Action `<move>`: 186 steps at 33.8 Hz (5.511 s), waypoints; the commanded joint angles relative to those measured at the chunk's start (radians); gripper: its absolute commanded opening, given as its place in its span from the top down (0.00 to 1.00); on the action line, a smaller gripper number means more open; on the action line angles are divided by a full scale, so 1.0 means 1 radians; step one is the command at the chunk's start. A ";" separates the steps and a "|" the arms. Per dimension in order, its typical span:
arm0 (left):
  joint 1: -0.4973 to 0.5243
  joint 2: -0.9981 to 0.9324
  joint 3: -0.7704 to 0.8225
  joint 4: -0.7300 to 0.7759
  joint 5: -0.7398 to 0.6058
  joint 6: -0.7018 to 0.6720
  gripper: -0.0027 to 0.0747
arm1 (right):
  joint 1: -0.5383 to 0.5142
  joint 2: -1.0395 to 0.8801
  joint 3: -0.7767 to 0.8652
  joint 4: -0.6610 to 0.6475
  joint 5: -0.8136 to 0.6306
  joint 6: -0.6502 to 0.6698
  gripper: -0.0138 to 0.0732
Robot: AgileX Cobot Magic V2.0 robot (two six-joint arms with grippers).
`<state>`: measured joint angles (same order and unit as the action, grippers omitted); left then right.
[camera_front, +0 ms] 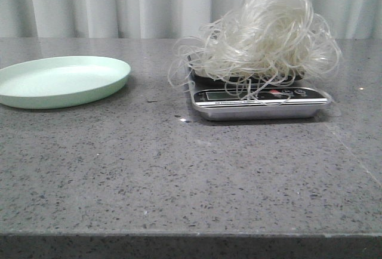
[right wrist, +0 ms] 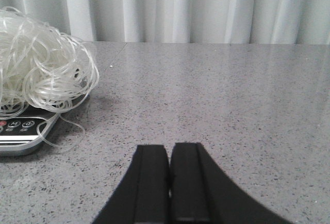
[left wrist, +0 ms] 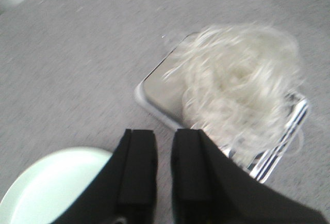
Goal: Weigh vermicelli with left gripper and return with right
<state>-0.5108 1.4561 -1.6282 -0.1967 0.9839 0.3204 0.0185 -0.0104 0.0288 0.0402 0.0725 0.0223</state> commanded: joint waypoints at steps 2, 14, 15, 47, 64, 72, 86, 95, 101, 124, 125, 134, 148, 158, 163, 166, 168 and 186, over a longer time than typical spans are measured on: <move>0.082 -0.187 0.131 -0.021 -0.128 -0.015 0.78 | -0.004 -0.016 -0.009 -0.003 -0.080 -0.002 0.67; 0.323 -0.590 0.580 0.012 -0.295 -0.015 0.78 | -0.004 -0.016 -0.009 -0.003 -0.080 -0.002 0.67; 0.335 -0.625 0.607 0.020 -0.298 -0.015 0.78 | -0.004 -0.016 -0.009 -0.003 -0.080 -0.002 0.67; 0.412 -1.076 1.172 0.064 -0.807 -0.068 0.79 | -0.002 0.265 -0.454 0.073 -0.107 -0.002 0.67; 0.412 -1.076 1.172 0.064 -0.795 -0.068 0.79 | 0.054 0.903 -1.098 0.075 0.446 -0.227 0.29; 0.412 -1.076 1.172 0.064 -0.770 -0.068 0.79 | 0.228 1.097 -1.279 0.086 0.642 -0.628 0.29; 0.412 -1.076 1.174 0.064 -0.733 -0.068 0.79 | 0.368 1.376 -1.288 0.130 0.689 -0.818 0.29; 0.412 -1.076 1.174 0.064 -0.728 -0.068 0.79 | 0.368 1.544 -1.288 0.145 0.569 -0.818 0.29; 0.412 -1.076 1.174 0.064 -0.728 -0.068 0.79 | 0.368 1.589 -1.296 0.145 0.567 -0.818 0.37; 0.412 -1.076 1.174 0.064 -0.736 -0.068 0.79 | 0.368 1.383 -1.329 0.148 0.546 -0.818 0.66; 0.412 -1.076 1.174 0.064 -0.739 -0.068 0.79 | 0.368 1.378 -1.351 0.149 0.554 -0.818 0.66; 0.412 -1.076 1.174 0.064 -0.749 -0.068 0.79 | 0.368 1.388 -1.609 0.221 0.618 -0.818 0.66; 0.412 -1.076 1.174 -0.043 -0.749 -0.068 0.79 | 0.514 1.640 -1.895 0.674 0.537 -0.818 0.66; 0.412 -1.076 1.174 -0.069 -0.749 -0.068 0.79 | 0.652 1.898 -2.005 0.744 0.428 -0.818 0.66; 0.412 -1.076 1.174 -0.069 -0.749 -0.068 0.79 | 0.661 1.964 -2.005 0.743 0.443 -0.818 0.66; 0.412 -1.076 1.174 -0.069 -0.749 -0.068 0.79 | 0.661 1.983 -2.005 0.743 0.456 -0.818 0.66; 0.412 -1.076 1.174 -0.069 -0.749 -0.068 0.79 | 0.658 1.991 -2.005 0.743 0.464 -0.818 0.66; 0.412 -1.076 1.174 -0.069 -0.749 -0.068 0.79 | 0.607 1.996 -2.005 0.734 0.533 -0.818 0.65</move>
<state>-0.1006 0.3748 -0.4258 -0.2481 0.3117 0.2612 0.6413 2.0533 -1.9356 0.7336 0.6354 -0.7909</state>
